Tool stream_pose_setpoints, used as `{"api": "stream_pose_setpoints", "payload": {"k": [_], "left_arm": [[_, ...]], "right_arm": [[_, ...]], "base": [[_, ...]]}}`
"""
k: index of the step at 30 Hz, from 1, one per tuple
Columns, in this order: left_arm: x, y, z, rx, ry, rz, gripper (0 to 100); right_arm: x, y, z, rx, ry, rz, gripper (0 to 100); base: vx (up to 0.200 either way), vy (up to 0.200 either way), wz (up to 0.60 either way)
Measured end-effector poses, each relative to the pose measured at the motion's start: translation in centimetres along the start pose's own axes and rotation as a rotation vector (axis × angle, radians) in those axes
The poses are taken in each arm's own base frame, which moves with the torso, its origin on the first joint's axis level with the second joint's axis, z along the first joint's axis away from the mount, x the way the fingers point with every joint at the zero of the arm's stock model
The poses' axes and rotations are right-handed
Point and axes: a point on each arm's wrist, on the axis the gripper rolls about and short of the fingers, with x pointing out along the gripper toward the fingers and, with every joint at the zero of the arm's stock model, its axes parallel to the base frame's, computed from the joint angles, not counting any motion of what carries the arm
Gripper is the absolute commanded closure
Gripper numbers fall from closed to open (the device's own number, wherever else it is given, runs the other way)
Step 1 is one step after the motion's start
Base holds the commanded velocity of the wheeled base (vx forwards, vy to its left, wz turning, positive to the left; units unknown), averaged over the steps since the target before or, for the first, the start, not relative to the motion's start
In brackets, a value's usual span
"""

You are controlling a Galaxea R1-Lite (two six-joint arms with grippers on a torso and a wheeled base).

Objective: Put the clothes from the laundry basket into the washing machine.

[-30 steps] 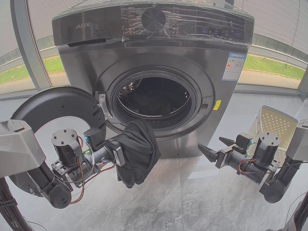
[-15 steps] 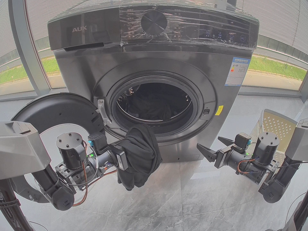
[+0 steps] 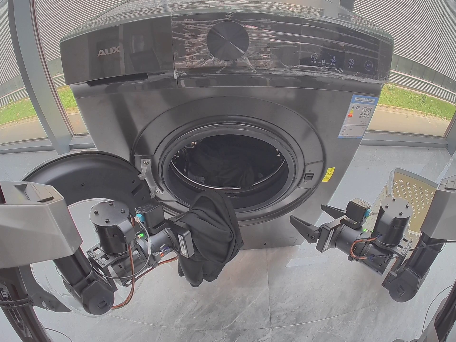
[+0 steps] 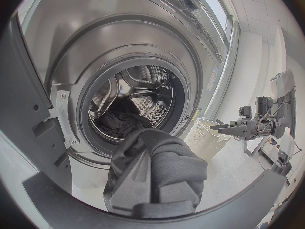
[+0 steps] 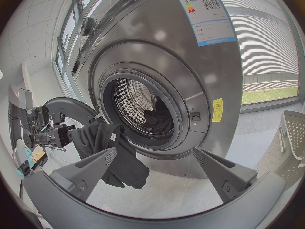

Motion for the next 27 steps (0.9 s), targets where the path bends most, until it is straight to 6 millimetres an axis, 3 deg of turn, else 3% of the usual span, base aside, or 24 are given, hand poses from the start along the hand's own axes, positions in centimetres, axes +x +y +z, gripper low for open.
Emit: {"api": "stream_pose_setpoints", "payload": {"k": [2,14,20,27], "left_arm": [[0.02,-0.08,-0.05,0.000,0.002,-0.002,100],[0.13,-0.59,-0.30,0.002,0.009,-0.012,100],[0.18,-0.60,-0.38,0.002,0.011,-0.012,100],[0.36,-0.71,-0.52,-0.001,0.014,-0.013,100]], "right_arm": [[0.03,-0.01,-0.06,0.000,0.002,0.000,0],[0.08,0.02,-0.18,0.000,0.007,0.001,0],[0.08,0.01,-0.21,0.000,0.008,0.000,0],[0.07,0.04,-0.22,0.000,0.008,0.002,0]], "base": [[0.200,0.000,0.00],[0.000,0.000,0.00],[0.200,0.000,0.00],[0.000,0.000,0.00]]}}
